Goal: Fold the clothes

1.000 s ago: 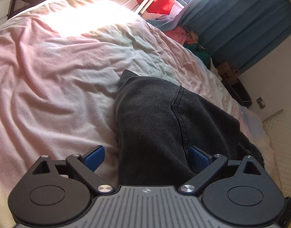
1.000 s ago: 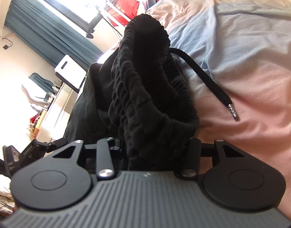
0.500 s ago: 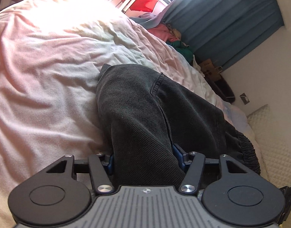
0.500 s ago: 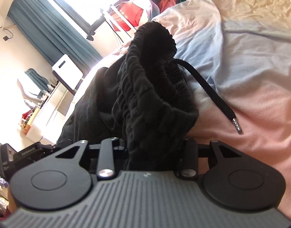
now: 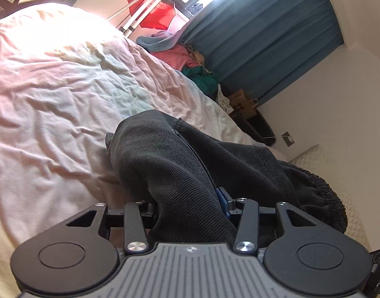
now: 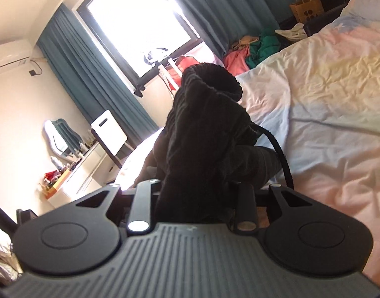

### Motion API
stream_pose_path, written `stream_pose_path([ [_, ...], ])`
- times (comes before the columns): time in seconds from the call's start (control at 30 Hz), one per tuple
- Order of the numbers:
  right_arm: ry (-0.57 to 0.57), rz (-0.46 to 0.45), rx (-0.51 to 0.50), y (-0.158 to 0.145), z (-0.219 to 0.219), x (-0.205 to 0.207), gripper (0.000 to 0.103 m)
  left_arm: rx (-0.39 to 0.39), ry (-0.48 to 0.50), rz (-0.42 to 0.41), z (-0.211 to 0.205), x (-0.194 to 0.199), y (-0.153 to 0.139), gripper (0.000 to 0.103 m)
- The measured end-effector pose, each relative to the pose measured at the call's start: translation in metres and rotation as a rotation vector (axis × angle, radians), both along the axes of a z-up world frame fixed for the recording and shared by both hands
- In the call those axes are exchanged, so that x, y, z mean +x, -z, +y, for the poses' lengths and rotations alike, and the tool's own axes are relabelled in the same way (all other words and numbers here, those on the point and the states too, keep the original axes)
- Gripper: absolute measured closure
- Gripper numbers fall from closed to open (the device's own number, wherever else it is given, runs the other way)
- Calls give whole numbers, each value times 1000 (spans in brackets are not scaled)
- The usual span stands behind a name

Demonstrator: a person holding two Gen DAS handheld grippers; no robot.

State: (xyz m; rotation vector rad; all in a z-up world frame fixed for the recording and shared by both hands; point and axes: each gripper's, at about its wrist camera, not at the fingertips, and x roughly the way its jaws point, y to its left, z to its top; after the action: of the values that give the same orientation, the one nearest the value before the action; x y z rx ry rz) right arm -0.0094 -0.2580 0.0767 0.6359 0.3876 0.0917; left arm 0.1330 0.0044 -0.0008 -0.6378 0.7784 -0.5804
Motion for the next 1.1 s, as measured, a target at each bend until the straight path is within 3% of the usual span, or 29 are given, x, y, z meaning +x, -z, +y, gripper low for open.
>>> stream_pose_path([
  [0.17, 95, -42, 31, -34, -88, 4, 70, -22, 78, -18, -104, 43, -41, 58],
  [0.33, 208, -35, 36, -55, -199, 41, 70, -3, 157, -28, -237, 115, -69, 58],
  [0.5, 306, -16, 38, -57, -293, 88, 70, 7, 234, 7, -363, 200, -64, 58],
  [0.63, 362, 36, 63, -32, -350, 118, 70, 18, 260, 43, -437, 252, -40, 58],
  [0.83, 425, 121, 119, 36, -392, 143, 70, 142, 340, 77, -502, 297, 26, 58],
  [1.1, 400, 172, 191, 105, -370, 109, 70, 211, 424, 60, -479, 283, 86, 56],
])
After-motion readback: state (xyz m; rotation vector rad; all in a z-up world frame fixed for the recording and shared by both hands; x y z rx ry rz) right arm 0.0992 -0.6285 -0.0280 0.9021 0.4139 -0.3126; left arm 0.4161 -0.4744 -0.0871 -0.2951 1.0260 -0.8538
